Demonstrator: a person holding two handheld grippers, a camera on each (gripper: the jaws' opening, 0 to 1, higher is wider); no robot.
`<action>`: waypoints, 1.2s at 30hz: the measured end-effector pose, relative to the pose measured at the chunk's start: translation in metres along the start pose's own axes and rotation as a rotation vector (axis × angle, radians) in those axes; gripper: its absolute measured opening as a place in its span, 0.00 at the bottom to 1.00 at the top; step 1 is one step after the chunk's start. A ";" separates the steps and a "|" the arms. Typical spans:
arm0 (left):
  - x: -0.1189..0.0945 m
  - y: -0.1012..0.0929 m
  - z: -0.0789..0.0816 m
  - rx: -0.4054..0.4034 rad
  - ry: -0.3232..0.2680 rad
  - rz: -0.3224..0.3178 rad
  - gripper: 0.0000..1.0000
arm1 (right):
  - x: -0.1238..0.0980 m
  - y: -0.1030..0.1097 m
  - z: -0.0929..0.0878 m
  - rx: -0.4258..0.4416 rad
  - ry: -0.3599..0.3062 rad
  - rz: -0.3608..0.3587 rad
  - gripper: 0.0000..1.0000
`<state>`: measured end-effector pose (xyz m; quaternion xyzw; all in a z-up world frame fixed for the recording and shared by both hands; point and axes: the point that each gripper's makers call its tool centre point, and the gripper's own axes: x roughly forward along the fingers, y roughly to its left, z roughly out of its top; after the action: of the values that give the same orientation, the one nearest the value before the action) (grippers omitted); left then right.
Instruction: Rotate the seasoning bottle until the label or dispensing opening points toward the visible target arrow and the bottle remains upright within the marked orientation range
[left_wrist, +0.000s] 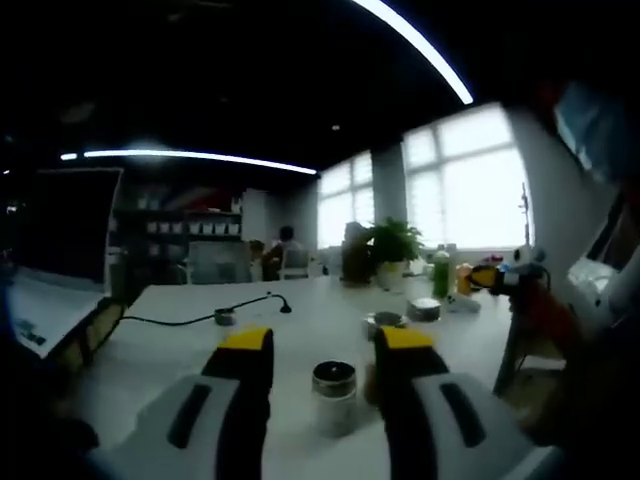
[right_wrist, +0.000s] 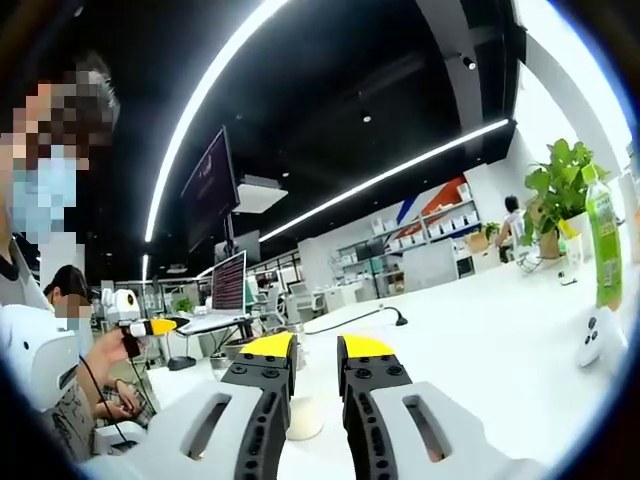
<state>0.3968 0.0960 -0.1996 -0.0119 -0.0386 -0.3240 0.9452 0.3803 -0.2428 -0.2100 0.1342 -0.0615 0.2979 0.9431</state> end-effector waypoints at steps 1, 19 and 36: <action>0.002 0.004 0.003 0.000 -0.021 -0.009 0.42 | 0.002 0.000 -0.001 -0.001 0.001 0.001 0.15; 0.073 0.078 -0.003 0.007 -0.028 0.068 0.38 | 0.026 -0.023 -0.005 -0.029 0.005 -0.036 0.14; 0.137 0.132 -0.041 0.040 0.130 0.118 0.48 | 0.032 -0.031 -0.003 -0.029 0.019 -0.054 0.14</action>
<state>0.5884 0.1149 -0.2287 0.0257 0.0173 -0.2670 0.9632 0.4247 -0.2484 -0.2135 0.1194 -0.0531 0.2727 0.9532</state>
